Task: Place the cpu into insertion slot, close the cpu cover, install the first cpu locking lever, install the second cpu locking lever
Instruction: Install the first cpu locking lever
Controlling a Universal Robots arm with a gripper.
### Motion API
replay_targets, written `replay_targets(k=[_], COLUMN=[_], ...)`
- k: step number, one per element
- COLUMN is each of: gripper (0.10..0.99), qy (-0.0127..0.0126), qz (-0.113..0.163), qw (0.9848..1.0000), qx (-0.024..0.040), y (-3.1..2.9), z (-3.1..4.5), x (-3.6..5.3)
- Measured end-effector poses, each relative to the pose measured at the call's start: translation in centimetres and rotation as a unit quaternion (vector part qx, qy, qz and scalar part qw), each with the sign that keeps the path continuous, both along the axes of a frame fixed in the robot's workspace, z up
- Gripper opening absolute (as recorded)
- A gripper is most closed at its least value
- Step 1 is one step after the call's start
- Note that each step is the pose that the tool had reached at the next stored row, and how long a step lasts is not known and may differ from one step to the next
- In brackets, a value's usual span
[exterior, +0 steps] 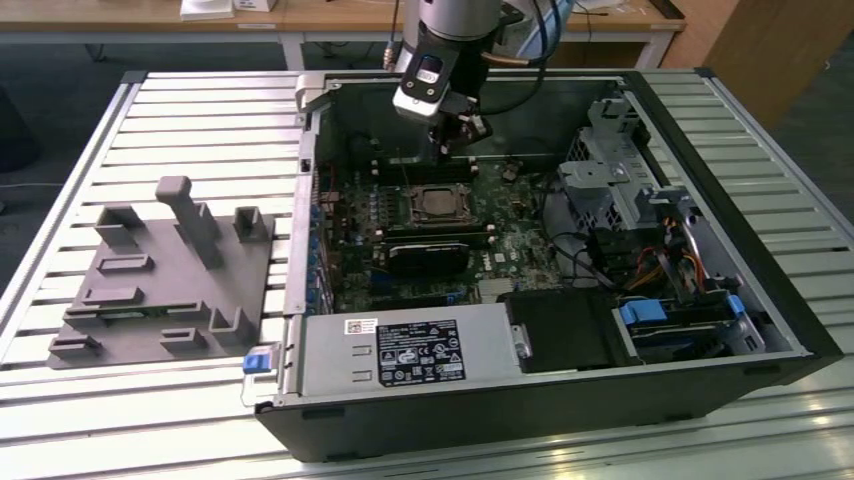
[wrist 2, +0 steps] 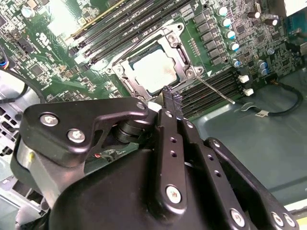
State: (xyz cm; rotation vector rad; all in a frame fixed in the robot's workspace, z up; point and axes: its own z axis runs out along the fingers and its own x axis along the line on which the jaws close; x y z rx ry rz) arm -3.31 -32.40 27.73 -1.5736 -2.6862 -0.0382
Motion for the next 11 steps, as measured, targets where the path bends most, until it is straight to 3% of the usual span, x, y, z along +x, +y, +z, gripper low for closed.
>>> replay_targets(k=[11], gripper=[0.106], qy=[0.0000], qz=[0.025], qw=[0.9997], qx=[0.0000], y=[0.00], z=[0.00], x=[0.00])
